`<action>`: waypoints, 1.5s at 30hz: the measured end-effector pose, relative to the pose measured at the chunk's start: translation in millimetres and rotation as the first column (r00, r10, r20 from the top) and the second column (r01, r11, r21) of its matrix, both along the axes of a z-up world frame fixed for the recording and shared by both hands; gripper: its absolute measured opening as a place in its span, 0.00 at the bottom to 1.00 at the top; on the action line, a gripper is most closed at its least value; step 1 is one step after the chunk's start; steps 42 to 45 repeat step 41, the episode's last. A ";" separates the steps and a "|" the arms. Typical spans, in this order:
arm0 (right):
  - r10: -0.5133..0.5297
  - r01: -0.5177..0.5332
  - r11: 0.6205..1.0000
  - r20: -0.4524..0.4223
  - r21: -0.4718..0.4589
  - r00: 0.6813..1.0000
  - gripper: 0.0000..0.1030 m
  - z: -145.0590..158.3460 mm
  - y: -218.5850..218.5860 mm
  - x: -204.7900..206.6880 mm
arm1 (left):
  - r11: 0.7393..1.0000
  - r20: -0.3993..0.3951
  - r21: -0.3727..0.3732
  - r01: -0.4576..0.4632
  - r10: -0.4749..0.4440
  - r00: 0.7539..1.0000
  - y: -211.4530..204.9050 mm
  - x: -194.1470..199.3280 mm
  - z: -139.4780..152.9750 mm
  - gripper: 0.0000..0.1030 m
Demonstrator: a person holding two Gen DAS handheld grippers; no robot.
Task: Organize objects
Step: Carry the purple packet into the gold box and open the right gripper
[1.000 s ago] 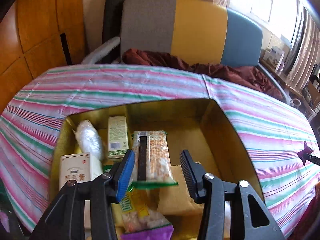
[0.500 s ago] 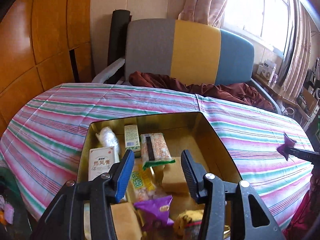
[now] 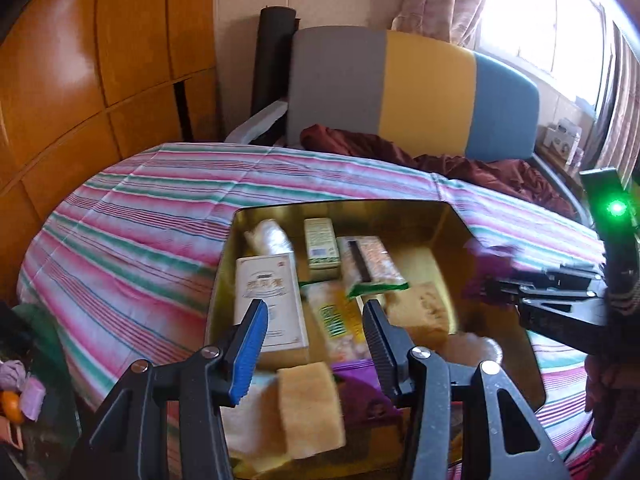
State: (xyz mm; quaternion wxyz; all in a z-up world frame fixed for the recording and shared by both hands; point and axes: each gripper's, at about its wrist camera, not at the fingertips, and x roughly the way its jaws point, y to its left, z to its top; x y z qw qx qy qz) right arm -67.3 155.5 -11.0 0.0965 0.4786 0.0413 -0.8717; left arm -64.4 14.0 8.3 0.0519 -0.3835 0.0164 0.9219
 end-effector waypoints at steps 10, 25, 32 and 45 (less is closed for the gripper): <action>0.000 0.000 1.000 -0.013 -0.006 1.000 0.31 -3.6 -8.7 -0.2 | 0.998 -0.067 -0.010 -0.062 0.061 0.996 -4.4 11.6 5.8 0.61; -0.185 0.167 0.981 -0.204 -0.101 0.961 0.81 20.4 -12.0 79.6 | 0.995 -0.077 0.040 -0.096 0.099 0.992 -12.2 35.5 13.1 0.60; -0.177 0.159 0.983 -0.237 -0.093 0.955 0.82 24.6 -20.7 102.1 | 0.995 -0.058 0.056 -0.088 0.091 0.994 -9.6 45.6 9.1 0.60; -0.168 0.153 0.985 -0.245 -0.079 0.955 0.82 25.9 -28.0 112.7 | 0.995 -0.099 0.059 -0.084 0.089 0.991 -11.5 54.4 17.0 0.56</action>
